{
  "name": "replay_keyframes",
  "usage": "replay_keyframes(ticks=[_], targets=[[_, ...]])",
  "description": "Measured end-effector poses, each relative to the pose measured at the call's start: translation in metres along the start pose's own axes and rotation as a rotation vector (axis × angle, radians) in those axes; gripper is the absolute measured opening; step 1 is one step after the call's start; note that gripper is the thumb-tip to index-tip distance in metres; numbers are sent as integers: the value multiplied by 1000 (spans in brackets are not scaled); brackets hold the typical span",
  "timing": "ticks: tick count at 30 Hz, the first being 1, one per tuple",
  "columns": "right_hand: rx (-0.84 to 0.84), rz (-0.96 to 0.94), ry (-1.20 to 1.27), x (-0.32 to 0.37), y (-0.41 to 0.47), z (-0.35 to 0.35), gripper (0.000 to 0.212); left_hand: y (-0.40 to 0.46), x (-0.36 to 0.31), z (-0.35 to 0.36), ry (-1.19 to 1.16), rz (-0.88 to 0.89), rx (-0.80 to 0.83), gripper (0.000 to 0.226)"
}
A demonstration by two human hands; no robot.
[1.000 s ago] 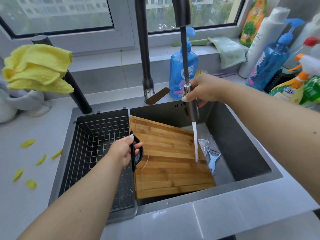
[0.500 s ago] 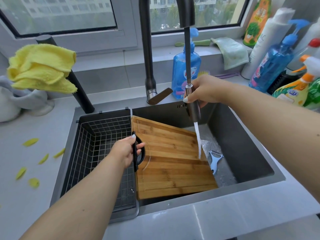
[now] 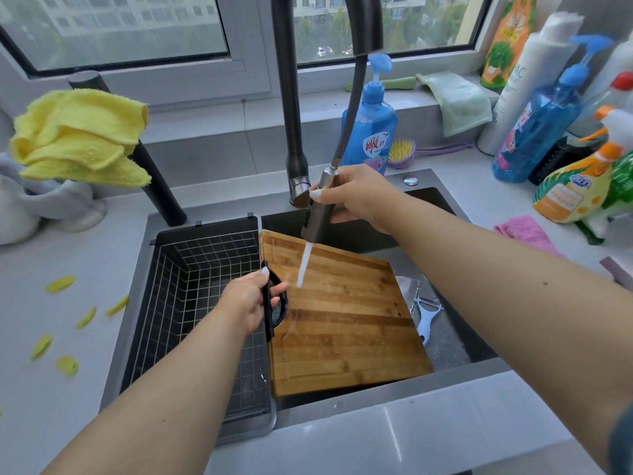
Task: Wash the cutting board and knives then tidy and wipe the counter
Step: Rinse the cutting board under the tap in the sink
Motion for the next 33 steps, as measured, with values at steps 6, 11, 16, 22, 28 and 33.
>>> replay_keyframes(ticks=[6, 11, 16, 22, 28, 33], targets=[[-111, -57, -23, -1, 12, 3, 22, 2, 0, -2, -10, 5, 7, 28], [-114, -105, -33, 0, 15, 8, 27, 2, 1, -2, -14, 0, 9, 27], [-190, -83, -258, -10, 15, -11, 27, 2, 1, -1, -23, 12, 17, 23], [-172, -45, -346, -18, 10, -28, 27, 1, 1, -1, -28, 12, 23, 23], [-52, -12, -137, -8, 1, -10, 28, 1, 1, 0, -29, 12, 12, 24], [29, 22, -93, -3, -7, -6, 30, 1, 1, 1, -31, 13, -2, 23]])
Point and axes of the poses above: each hand's wrist, its own y-axis towards the middle knuckle, its own z-axis out of the palm, x = y × z, the point moved 1 cm from there along y, towards the middle knuckle, and after that the axes turned 12 degrees about -y, right-handed, at the moved point
